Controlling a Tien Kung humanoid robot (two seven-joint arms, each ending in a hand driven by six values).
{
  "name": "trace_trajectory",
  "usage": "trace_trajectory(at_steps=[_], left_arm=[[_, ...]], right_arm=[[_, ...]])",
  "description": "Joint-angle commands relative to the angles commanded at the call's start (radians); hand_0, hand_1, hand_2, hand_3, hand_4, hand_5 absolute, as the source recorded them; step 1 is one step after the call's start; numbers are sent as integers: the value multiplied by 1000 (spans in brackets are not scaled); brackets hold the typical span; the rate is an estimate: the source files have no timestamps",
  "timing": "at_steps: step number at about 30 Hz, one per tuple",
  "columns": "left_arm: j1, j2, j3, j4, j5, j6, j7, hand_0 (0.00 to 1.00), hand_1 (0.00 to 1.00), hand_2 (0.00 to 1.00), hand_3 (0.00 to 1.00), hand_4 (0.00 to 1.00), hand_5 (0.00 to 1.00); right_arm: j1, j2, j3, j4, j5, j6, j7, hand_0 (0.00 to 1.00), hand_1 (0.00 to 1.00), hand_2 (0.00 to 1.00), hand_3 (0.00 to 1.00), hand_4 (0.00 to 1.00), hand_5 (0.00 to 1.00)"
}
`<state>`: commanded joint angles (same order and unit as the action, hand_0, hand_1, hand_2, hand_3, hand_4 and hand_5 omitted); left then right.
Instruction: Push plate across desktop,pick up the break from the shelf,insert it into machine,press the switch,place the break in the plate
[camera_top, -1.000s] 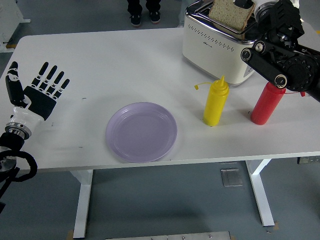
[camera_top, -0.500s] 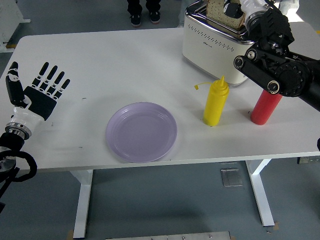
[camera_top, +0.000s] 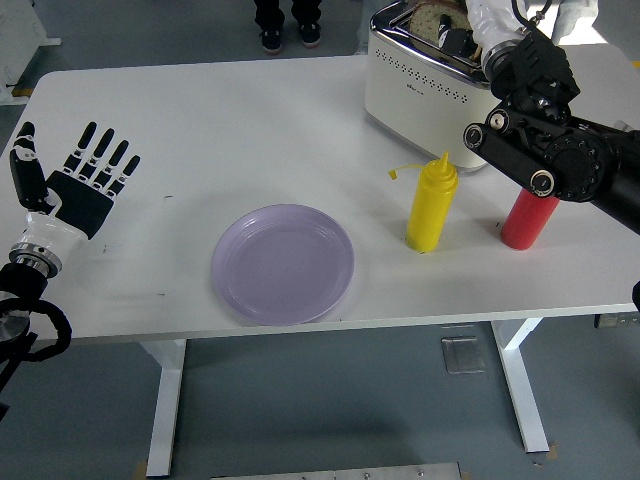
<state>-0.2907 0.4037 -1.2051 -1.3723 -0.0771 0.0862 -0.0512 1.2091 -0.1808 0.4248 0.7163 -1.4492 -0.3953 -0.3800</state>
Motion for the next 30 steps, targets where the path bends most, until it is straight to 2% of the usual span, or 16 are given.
trace_trajectory(at_steps=[1,2,19,20,30], left_arm=[[0,0,-1,-1,-2,0,1,832,759,711,694,800,998],[0,0,-2,-1,-4,-1,2,832,759,711,694,800,998],[10,-1,-23,-11,-50,-6,19,833,759,710,695,800,998],[10,-1,-24,-12,-51,-6,19,833,758,710,696,801,998],[11,-1,-24,-14,-51,-4,19,833,759,710,696,801,998]], right_arm=[[-1,-1,-1,-1,4,7,2,498,608,647,616,449,39],[-1,-1,-2,-1,7,12,4,547,655,684,687,475,62],[-5,-12,14,23,13,92,27,609,677,701,706,502,90],[-5,-13,16,24,12,97,28,624,689,723,733,534,121],[-1,-21,30,34,6,103,32,625,688,721,735,541,125]])
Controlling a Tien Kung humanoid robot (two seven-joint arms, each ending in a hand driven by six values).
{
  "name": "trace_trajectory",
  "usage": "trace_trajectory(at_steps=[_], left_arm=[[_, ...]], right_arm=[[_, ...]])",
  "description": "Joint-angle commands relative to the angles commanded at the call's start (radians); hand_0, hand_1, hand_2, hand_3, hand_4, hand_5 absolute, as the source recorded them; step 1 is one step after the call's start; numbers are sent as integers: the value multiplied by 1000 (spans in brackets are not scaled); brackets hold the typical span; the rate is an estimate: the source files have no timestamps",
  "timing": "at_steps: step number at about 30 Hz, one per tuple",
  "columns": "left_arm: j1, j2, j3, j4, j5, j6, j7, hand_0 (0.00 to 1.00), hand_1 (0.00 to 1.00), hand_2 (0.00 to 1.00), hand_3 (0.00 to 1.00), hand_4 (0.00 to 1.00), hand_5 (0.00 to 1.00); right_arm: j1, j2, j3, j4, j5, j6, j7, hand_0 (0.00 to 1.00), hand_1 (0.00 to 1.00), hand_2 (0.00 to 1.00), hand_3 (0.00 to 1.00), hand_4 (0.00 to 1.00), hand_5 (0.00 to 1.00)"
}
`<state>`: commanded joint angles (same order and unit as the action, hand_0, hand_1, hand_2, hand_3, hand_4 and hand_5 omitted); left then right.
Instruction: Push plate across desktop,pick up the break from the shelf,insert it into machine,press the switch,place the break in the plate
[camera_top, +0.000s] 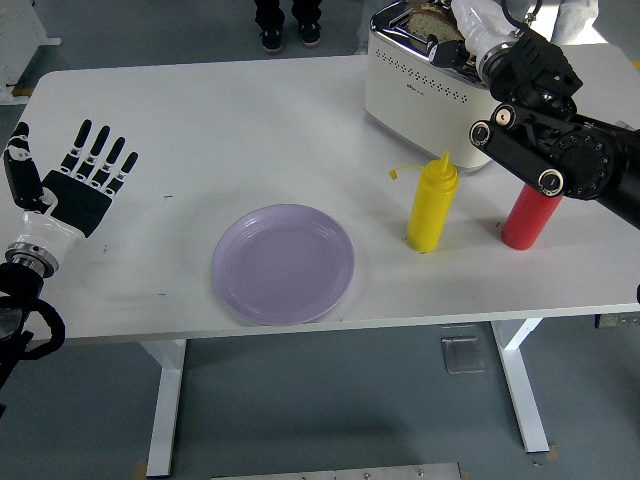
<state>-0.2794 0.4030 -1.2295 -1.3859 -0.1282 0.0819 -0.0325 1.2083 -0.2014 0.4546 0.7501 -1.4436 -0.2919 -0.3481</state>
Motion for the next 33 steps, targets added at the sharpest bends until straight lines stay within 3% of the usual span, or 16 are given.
trace_trajectory(at_steps=[8,16,25,26,31,33], left_arm=[[2,0,-2,1,2,1,-1,834,759,710,697,800,998],[3,-2,-11,-3,-1,0,1,834,758,710,698,799,998],[7,-5,-27,-8,-4,0,3,834,759,710,698,798,998],[8,-6,-28,-9,-4,0,3,833,758,710,698,798,998],[11,-9,-39,-12,-11,-1,6,833,758,710,698,798,998],[13,-10,-43,-13,-15,-2,8,833,758,710,699,798,998]], right_arm=[[6,-19,23,26,-20,-2,4,628,689,716,727,544,130],[-4,-62,105,113,-76,6,11,625,682,708,731,580,165],[-56,-159,203,273,-100,3,7,616,671,699,728,582,164],[-64,-170,211,291,-101,1,6,583,629,664,708,581,166],[-108,-232,255,386,-100,-13,4,583,629,664,708,581,166],[-126,-255,272,419,-101,-16,5,543,587,635,674,581,167]])
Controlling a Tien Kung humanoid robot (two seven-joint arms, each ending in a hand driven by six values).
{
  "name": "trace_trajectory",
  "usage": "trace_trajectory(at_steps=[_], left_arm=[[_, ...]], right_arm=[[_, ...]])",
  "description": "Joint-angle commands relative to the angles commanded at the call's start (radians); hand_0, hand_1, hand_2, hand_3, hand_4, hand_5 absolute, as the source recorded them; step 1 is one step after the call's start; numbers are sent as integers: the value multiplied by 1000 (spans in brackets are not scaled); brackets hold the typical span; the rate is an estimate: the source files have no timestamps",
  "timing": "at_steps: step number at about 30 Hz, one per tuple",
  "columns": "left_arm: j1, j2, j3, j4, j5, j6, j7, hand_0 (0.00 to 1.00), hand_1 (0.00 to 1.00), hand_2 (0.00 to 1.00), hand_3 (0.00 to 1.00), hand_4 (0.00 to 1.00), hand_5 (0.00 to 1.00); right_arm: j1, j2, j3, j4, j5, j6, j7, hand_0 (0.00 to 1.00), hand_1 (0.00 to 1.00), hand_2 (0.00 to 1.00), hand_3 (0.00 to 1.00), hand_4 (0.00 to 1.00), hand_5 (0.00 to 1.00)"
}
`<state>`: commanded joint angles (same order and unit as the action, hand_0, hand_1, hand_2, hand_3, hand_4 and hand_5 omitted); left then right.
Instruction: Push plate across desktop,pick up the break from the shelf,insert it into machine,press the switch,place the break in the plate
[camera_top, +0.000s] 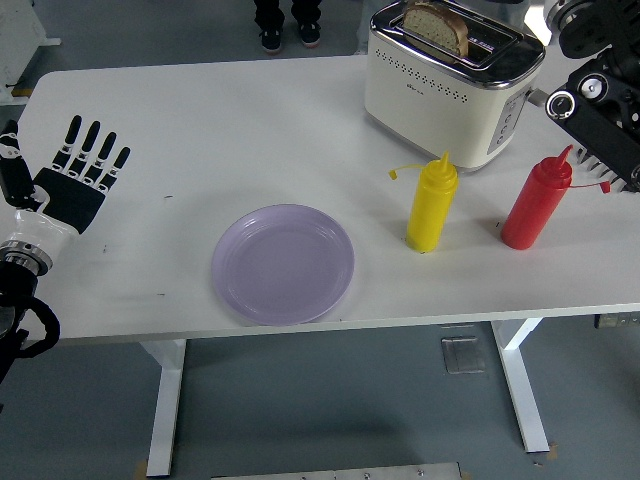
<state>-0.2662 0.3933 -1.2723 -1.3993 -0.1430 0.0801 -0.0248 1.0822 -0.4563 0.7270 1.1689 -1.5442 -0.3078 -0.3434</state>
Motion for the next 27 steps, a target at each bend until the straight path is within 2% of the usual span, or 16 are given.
trace_trajectory(at_steps=[4,5,7,14,21,23,24,27], left_arm=[[3,-2,-6,-2,-8,0,2,833,758,710,699,798,998],[4,-2,-8,-2,-9,0,3,832,754,710,699,798,998],[6,-3,-11,-3,-15,-1,4,832,754,710,699,798,998],[15,-6,-28,-5,-63,-7,22,828,751,710,699,798,998],[23,-12,-39,-8,-107,-13,40,824,750,710,699,798,998],[25,-14,-41,-13,-111,-14,42,824,750,710,699,798,998],[26,-15,-40,-16,-112,-14,42,822,747,709,699,798,998],[28,-18,-42,-21,-113,-14,43,822,747,709,699,798,998]], right_arm=[[-31,-40,33,45,-6,5,2,543,587,635,674,581,167],[-39,-50,43,53,-11,8,2,498,519,604,632,584,170],[-59,-74,66,73,-22,17,2,498,519,604,632,584,170],[-149,-154,155,131,-66,78,10,491,507,599,610,581,175],[-265,-212,252,163,-82,131,75,499,513,603,591,569,161],[-302,-221,282,165,-89,137,101,499,513,603,591,569,161],[-322,-224,299,166,-91,139,116,494,511,600,559,508,135],[-381,-230,343,163,-93,154,162,494,511,600,559,508,135]])
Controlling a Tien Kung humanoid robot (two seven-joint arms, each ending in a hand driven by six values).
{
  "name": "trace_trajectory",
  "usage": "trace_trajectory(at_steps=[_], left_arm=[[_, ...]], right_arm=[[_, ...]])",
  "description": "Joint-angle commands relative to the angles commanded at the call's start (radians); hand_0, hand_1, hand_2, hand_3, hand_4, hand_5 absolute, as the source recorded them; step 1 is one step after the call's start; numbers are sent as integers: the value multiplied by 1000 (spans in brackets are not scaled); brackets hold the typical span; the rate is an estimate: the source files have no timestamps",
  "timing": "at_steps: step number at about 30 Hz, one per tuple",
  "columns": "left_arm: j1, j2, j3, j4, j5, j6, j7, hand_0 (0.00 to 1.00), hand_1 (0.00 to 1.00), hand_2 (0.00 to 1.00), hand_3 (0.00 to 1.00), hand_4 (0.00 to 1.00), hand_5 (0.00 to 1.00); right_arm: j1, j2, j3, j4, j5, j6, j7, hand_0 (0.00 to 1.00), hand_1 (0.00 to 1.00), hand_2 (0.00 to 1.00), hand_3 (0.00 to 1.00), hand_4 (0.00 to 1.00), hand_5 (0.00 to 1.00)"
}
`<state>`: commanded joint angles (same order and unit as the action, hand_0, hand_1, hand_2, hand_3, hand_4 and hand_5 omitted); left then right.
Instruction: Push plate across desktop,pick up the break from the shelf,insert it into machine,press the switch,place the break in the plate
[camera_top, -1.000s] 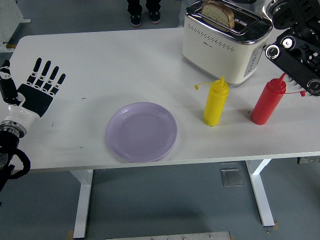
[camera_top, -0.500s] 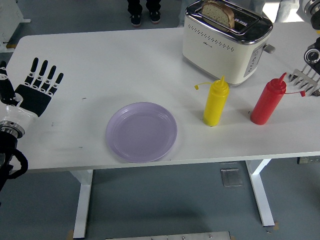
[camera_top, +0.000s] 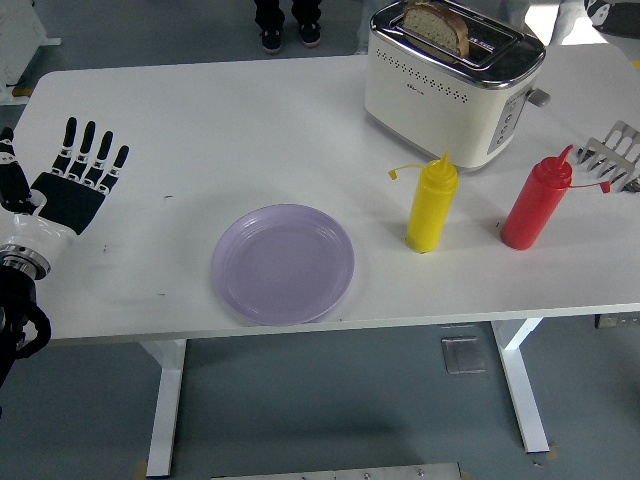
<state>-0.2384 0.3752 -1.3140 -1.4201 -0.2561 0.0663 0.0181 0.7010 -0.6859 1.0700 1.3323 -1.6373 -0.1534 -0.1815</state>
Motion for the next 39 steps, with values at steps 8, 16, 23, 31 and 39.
trace_trajectory(at_steps=[8,16,23,31,39], left_arm=[[4,-6,-9,-6,2,0,0,823,747,709,698,798,998],[2,-7,-11,-9,-1,0,1,820,744,708,698,797,998],[0,-7,-11,-7,-6,0,2,819,744,708,698,798,998],[-2,-6,-10,-3,-7,0,1,818,745,708,698,798,998],[-5,-5,-8,-1,-8,0,-1,816,744,707,697,798,998]], right_arm=[[-135,9,42,-68,-64,88,160,464,483,628,556,319,24],[-131,30,-7,-130,-145,95,228,464,477,664,570,254,2],[-80,57,-68,-186,-190,72,262,464,478,667,572,255,2],[1,92,-155,-297,-217,29,304,463,469,668,575,258,2],[60,122,-220,-389,-224,-3,321,452,465,660,568,259,2]])
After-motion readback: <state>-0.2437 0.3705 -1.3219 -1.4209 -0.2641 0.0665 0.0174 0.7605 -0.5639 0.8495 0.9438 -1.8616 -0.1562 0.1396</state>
